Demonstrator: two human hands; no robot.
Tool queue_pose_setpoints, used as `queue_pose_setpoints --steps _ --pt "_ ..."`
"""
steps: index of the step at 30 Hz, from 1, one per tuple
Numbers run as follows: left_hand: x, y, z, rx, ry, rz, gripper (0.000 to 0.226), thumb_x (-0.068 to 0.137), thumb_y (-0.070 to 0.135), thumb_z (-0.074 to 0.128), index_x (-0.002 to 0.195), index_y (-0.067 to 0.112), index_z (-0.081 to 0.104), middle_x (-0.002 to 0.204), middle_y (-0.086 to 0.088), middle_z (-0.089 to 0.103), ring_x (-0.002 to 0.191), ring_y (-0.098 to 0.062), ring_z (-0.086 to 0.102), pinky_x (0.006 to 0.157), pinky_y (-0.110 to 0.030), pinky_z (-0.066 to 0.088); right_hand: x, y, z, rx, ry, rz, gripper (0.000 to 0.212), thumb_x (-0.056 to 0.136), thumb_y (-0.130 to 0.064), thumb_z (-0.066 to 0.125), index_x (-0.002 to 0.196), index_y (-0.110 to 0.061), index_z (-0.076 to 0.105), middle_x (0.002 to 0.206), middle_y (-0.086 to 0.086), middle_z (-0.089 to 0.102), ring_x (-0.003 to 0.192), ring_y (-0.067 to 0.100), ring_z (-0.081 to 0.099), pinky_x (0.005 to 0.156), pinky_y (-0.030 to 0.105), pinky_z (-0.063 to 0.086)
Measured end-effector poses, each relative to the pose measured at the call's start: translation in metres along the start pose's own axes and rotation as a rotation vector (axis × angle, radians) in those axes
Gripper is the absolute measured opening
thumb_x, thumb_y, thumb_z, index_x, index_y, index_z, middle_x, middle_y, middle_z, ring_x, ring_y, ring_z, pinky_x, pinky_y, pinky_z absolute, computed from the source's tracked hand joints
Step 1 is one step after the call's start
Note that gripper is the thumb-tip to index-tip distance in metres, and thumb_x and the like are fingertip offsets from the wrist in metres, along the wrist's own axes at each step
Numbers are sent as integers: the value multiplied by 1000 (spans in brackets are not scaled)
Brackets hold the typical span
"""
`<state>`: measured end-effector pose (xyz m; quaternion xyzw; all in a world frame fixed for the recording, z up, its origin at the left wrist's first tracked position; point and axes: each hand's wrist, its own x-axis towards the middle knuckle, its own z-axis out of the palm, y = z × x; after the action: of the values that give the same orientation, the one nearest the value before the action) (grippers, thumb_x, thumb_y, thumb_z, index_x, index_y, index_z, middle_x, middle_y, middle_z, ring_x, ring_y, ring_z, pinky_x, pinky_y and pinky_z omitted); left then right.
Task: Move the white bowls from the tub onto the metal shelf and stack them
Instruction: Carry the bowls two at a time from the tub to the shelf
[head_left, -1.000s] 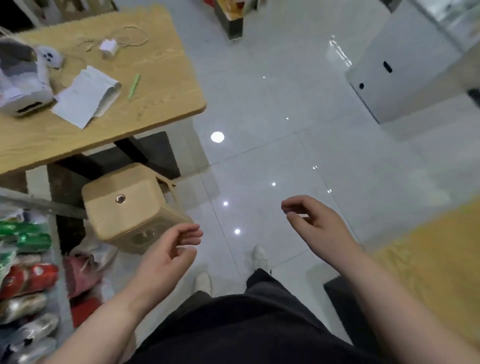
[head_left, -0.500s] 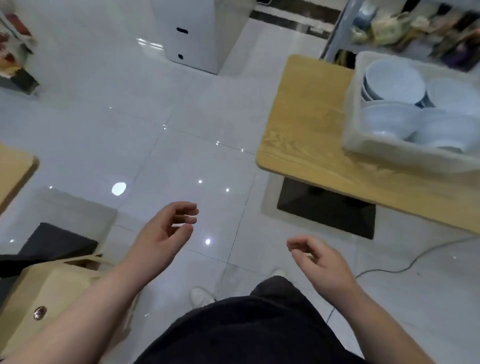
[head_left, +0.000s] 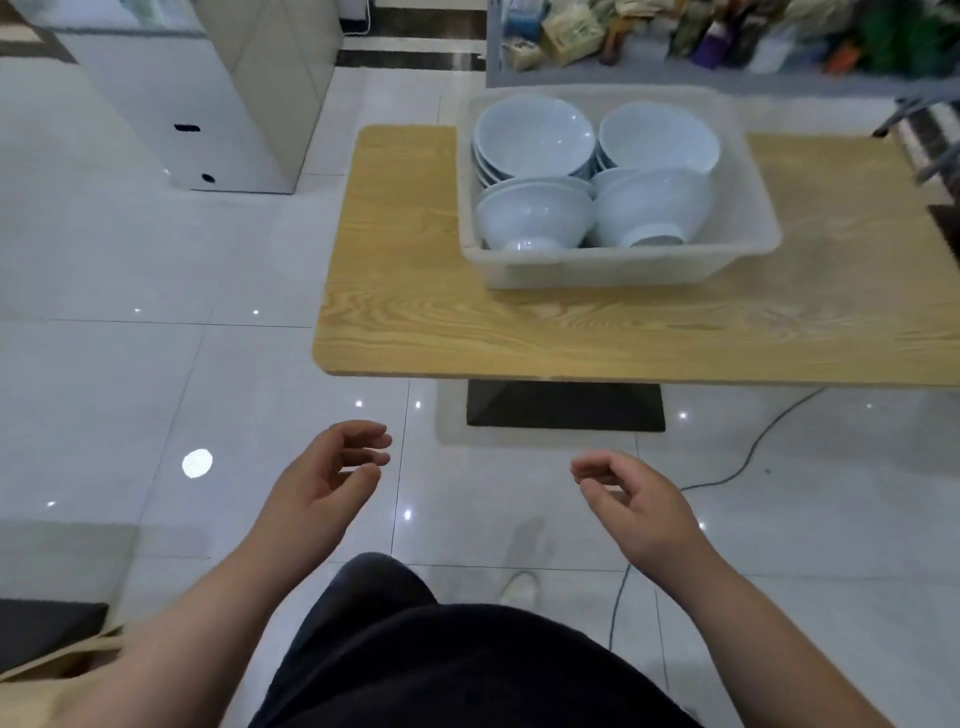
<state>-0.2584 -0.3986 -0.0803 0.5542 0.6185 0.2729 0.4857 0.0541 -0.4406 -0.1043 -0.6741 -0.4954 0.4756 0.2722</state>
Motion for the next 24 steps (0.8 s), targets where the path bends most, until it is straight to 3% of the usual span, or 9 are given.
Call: queue_pose_setpoints --steps 10,14,17,22,24 --pt "104 43 52 -24 -59 -16 38 94 1 55 114 34 61 115 13 67 106 -6 64 88 -30 48 101 2 -82 89 112 41 19 95 -16 61 101 -33 69 101 -20 70 99 -3 63 75 11 49" --pt "176 65 60 -63 -131 37 37 93 7 58 109 40 62 114 13 67 106 -7 64 86 -26 49 148 -12 -103 53 152 57 20 95 -14 60 101 -31 69 101 -18 70 97 -6 62 74 7 46" --pt "234 92 63 -75 -174 102 34 91 9 58 111 38 62 111 12 67 105 -8 64 84 -19 50 187 -31 -124 27 220 51 20 94 -13 62 102 -29 69 103 -16 70 98 -4 63 76 11 49" --pt "330 144 71 34 -173 250 29 91 9 58 112 29 61 107 10 68 103 -4 63 82 -11 47 262 -70 -164 -165 290 -46 17 94 -16 60 104 -27 67 103 -16 65 92 -1 61 74 10 46" --pt "368 159 79 154 -134 305 31 91 7 58 115 26 60 110 10 65 102 -2 61 86 -14 48 298 -78 -181 -335 298 -148 19 94 -17 59 110 -23 66 107 -13 64 98 1 58 84 16 46"
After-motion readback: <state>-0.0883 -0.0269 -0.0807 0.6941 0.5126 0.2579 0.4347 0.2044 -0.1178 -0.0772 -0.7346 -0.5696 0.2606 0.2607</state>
